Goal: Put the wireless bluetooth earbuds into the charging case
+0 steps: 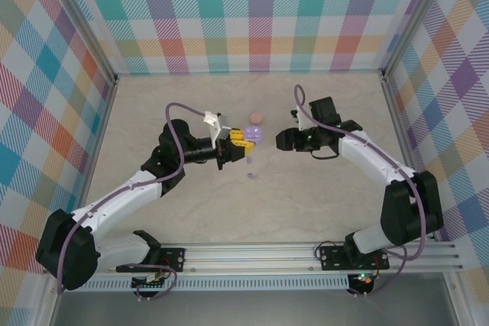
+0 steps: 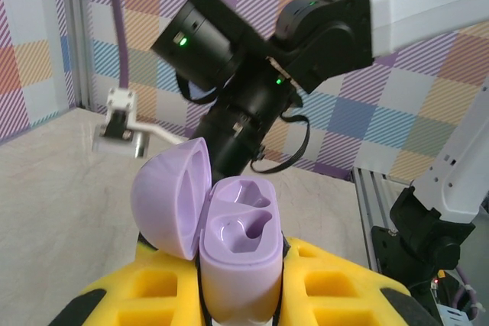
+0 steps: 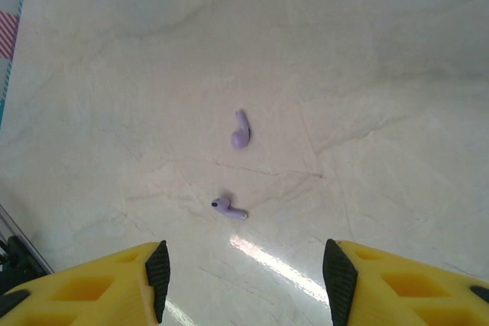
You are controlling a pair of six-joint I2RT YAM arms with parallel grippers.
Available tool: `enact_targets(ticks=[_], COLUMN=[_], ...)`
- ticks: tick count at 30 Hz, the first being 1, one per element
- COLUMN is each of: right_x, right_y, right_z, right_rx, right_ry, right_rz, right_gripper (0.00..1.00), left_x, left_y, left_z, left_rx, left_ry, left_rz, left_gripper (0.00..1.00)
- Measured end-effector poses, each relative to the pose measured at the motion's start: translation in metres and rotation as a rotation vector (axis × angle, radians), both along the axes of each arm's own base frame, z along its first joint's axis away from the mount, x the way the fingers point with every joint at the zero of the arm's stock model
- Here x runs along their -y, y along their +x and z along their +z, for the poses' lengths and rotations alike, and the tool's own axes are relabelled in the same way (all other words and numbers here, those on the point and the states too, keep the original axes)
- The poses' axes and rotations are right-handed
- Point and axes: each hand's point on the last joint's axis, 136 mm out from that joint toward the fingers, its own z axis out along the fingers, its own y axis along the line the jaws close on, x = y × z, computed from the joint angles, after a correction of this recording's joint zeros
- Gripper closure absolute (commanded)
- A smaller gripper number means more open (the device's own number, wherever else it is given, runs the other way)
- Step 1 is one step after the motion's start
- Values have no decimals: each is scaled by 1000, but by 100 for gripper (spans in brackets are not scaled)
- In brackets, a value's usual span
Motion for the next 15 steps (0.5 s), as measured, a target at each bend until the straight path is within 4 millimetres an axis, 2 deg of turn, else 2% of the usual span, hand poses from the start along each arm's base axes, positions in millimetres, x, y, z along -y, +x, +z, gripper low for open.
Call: enact_targets(ticks=[10, 15], right_x=[-40, -59], right_y=[-13, -9], right_z=[-60, -80], right_rx=[-150, -181], right_ry=[-49, -87], right_rz=[79, 88], right_gripper=[45, 47], left_x=[-8, -9], left_y=[-13, -15], left_z=[11, 11], left_rx=[32, 31], left_ry=[-22, -23], left_rz=[-1, -1], left_gripper=[80, 79])
